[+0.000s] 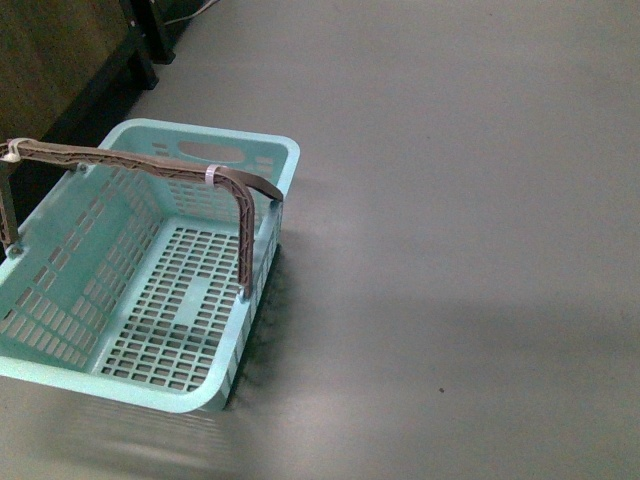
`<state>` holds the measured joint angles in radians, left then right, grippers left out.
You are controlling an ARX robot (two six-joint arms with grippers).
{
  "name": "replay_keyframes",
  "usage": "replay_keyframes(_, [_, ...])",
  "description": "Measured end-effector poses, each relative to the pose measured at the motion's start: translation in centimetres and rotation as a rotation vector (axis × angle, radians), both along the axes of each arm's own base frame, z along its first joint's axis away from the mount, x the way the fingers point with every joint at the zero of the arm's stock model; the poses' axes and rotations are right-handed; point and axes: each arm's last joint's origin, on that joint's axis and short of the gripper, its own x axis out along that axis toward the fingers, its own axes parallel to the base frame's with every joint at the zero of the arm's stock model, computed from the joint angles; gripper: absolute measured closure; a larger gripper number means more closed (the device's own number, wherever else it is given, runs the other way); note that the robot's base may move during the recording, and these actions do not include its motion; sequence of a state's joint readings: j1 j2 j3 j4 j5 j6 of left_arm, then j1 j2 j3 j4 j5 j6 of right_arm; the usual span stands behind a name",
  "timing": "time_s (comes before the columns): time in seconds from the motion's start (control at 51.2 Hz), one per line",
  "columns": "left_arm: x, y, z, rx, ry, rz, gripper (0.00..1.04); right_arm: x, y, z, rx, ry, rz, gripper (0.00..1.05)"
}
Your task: Pick lemon and mango into basket
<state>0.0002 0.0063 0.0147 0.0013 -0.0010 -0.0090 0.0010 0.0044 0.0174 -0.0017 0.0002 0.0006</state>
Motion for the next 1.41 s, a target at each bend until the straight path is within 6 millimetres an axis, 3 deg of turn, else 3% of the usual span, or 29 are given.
replay_keyframes(0.528, [0.0,0.0,0.0,0.000,0.000,-0.001,0.07,0.0,0.0,0.0,0.000,0.000,0.000,0.09])
replay_keyframes(0.586, [0.0,-0.1,-0.1,-0.081,0.129,-0.013,0.07,0.0,0.0,0.0,0.000,0.000,0.000,0.09])
replay_keyframes(0.626, [0.3,-0.5,0.1,-0.187,0.326,-0.009,0.07,0.0,0.0,0.0,0.000,0.000,0.000,0.09])
replay_keyframes(0.723, [1.2,-1.1,0.4,-0.347,0.462,-0.002,0.07,0.0,0.0,0.0,0.000,0.000,0.000,0.09])
replay_keyframes(0.88, [4.9,-1.3,1.5,-0.674,0.481,0.034,0.07,0.0,0.0,0.0,0.000,0.000,0.000,0.09])
replay_keyframes(0.997, [8.6,-0.7,0.9,-0.889,0.474,0.118,0.07,0.0,0.0,0.0,0.000,0.000,0.000,0.09])
replay_keyframes(1.056, [10.3,-0.4,0.1,-0.974,0.481,0.163,0.07,0.0,0.0,0.0,0.000,0.000,0.000,0.09])
replay_keyframes(1.153, [14.3,-0.2,-3.1,-1.132,0.524,0.300,0.07,0.0,0.0,0.0,0.000,0.000,0.000,0.09])
replay_keyframes(1.408, [22.1,-1.9,-8.2,-1.218,0.610,0.412,0.07,0.0,0.0,0.0,0.000,0.000,0.000,0.09])
